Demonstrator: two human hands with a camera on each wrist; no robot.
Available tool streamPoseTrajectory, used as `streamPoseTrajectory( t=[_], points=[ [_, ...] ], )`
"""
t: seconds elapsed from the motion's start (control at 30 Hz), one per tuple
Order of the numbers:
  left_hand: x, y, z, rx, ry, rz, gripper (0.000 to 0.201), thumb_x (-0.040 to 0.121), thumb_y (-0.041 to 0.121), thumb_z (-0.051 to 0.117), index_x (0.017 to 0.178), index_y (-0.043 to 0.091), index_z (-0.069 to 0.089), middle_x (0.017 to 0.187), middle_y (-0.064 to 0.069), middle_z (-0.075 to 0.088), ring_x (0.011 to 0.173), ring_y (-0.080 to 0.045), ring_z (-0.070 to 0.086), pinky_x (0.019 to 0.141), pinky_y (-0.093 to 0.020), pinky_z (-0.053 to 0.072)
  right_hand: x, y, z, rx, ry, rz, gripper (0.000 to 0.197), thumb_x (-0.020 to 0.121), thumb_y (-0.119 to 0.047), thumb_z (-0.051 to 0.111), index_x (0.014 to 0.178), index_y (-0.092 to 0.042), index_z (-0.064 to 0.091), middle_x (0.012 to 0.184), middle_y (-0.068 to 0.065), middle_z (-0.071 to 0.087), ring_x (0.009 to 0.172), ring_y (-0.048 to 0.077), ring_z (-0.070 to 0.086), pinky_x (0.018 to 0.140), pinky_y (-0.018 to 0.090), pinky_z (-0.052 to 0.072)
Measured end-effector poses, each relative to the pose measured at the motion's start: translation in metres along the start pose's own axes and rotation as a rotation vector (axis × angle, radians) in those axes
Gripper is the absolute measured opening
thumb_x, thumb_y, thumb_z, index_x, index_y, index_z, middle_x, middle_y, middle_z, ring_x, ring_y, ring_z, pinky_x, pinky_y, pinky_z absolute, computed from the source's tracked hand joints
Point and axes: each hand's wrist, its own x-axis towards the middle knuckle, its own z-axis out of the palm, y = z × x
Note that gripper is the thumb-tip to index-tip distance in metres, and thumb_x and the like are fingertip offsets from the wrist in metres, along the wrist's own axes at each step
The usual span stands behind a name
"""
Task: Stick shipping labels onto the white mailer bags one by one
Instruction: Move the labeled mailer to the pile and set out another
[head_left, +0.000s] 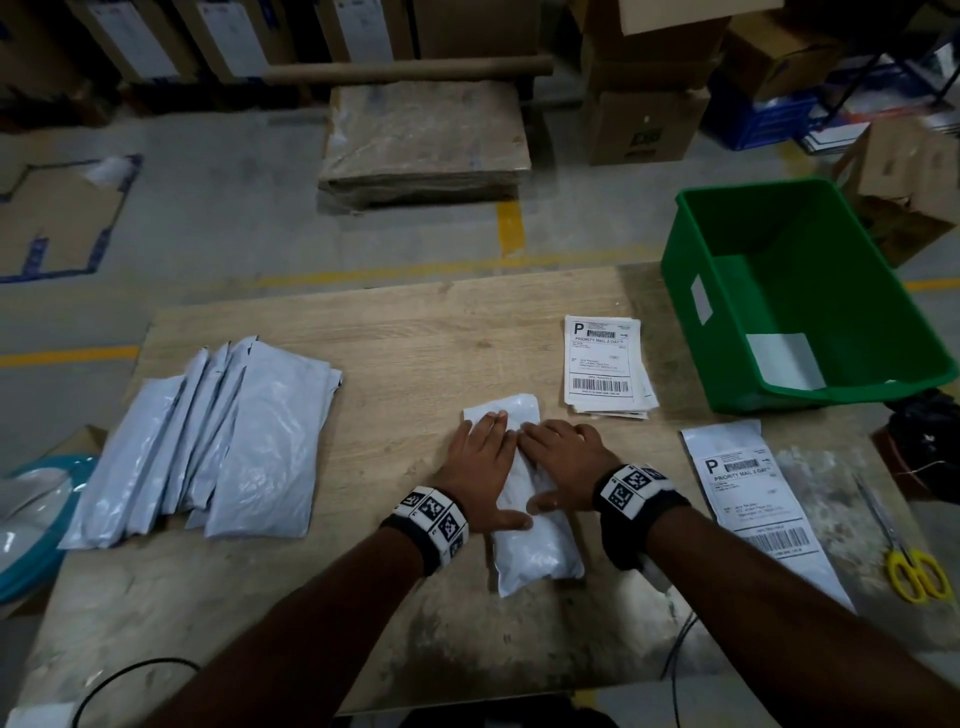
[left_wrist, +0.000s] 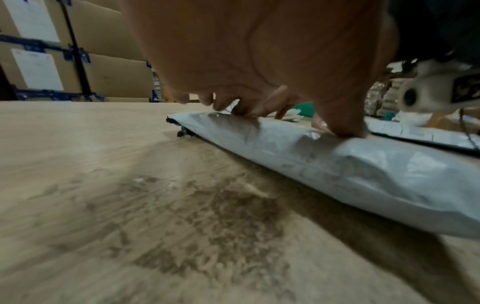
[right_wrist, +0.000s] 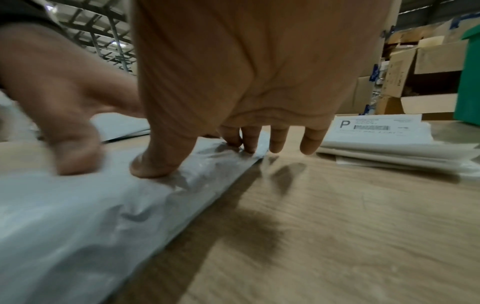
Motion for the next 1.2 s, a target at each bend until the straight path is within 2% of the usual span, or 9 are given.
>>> streamPoseTrajectory(
  t=[0.23,0.57,0.63,0.7,0.8,0.87,1.03,1.1,1.2],
  points=[
    [-0.006,-0.010,0.006,0.042,-0.100,-0.003,0.134,0.061,0.090,0.047,0.151,0.008,-0.009,0.159,-0.014,-0.017,0.147,-0.031,-0.014,0.118,-0.056,-0.004,-0.005,-0.001,0.009,0.034,-0.052,-0.002,0.128,0.058,-0.083,0.059,0.152,-0.023,-0.004,0.161,-0.001,-0.002,0.146,0.026,0.006,0.116,0.052,0.009],
    [-0.005,-0.012,-0.005,0.055,-0.119,-0.018,0.131,0.065,0.080,0.059,0.151,0.007,-0.010,0.159,-0.016,-0.017,0.148,-0.030,-0.012,0.118,-0.049,-0.004,-0.005,-0.009,0.012,0.064,-0.010,0.044,0.126,0.062,-0.075,0.065,0.152,-0.020,-0.004,0.161,0.003,-0.005,0.147,0.028,0.001,0.116,0.051,0.009],
    [-0.007,-0.013,-0.011,0.047,-0.093,-0.033,0.122,0.071,0.075,0.058,0.152,0.009,-0.006,0.158,-0.018,-0.016,0.147,-0.033,-0.012,0.119,-0.049,-0.004,-0.009,-0.012,0.010,0.095,0.053,0.049,0.117,0.066,-0.069,0.067,0.152,-0.021,0.003,0.160,0.007,-0.001,0.147,0.029,0.002,0.116,0.050,0.010],
    [-0.011,-0.017,-0.016,-0.021,-0.019,-0.026,0.099,0.081,0.065,0.055,0.153,0.016,0.008,0.160,-0.016,-0.008,0.148,-0.031,-0.007,0.119,-0.046,-0.001,-0.014,-0.015,0.006,0.116,0.167,0.034,0.094,0.073,-0.058,0.068,0.147,-0.026,0.020,0.154,0.009,0.016,0.141,0.029,0.014,0.113,0.048,0.016],
    [-0.018,-0.019,-0.021,-0.096,0.107,0.021,0.056,0.093,0.045,0.050,0.144,0.024,0.037,0.158,-0.008,0.020,0.144,-0.027,0.020,0.116,-0.039,0.016,-0.020,-0.019,0.007,0.106,0.237,-0.019,0.056,0.085,-0.041,0.059,0.137,-0.031,0.039,0.139,0.004,0.036,0.127,0.026,0.031,0.103,0.043,0.025],
    [-0.020,-0.016,-0.021,-0.116,0.086,0.029,0.046,0.096,0.035,0.047,0.141,0.023,0.043,0.155,-0.006,0.029,0.136,-0.026,0.034,0.110,-0.037,0.027,-0.023,-0.021,0.012,0.106,0.183,-0.031,0.049,0.088,-0.035,0.054,0.136,-0.031,0.040,0.137,0.002,0.039,0.123,0.026,0.035,0.099,0.043,0.029],
    [-0.022,-0.008,-0.017,-0.166,0.057,-0.041,0.047,0.096,0.036,0.049,0.140,0.020,0.043,0.154,-0.002,0.030,0.133,-0.025,0.039,0.106,-0.039,0.036,-0.028,-0.024,0.017,0.016,0.111,-0.060,0.061,0.088,-0.039,0.054,0.143,-0.031,0.029,0.147,0.003,0.028,0.130,0.026,0.030,0.102,0.045,0.029],
    [-0.022,-0.004,-0.013,-0.155,0.038,-0.065,0.054,0.095,0.041,0.049,0.142,0.018,0.038,0.156,-0.003,0.026,0.136,-0.025,0.035,0.108,-0.040,0.034,-0.030,-0.023,0.018,-0.034,0.064,-0.061,0.074,0.085,-0.044,0.059,0.147,-0.032,0.020,0.154,0.007,0.016,0.138,0.029,0.018,0.107,0.049,0.024],
    [-0.025,-0.002,-0.006,-0.144,-0.016,-0.073,0.077,0.089,0.055,0.052,0.149,0.014,0.024,0.160,-0.004,0.015,0.142,-0.024,0.024,0.112,-0.041,0.027,-0.031,-0.021,0.021,-0.019,-0.015,-0.043,0.088,0.082,-0.057,0.059,0.150,-0.034,0.009,0.159,0.005,-0.009,0.146,0.030,-0.006,0.112,0.055,0.016]
  ],
)
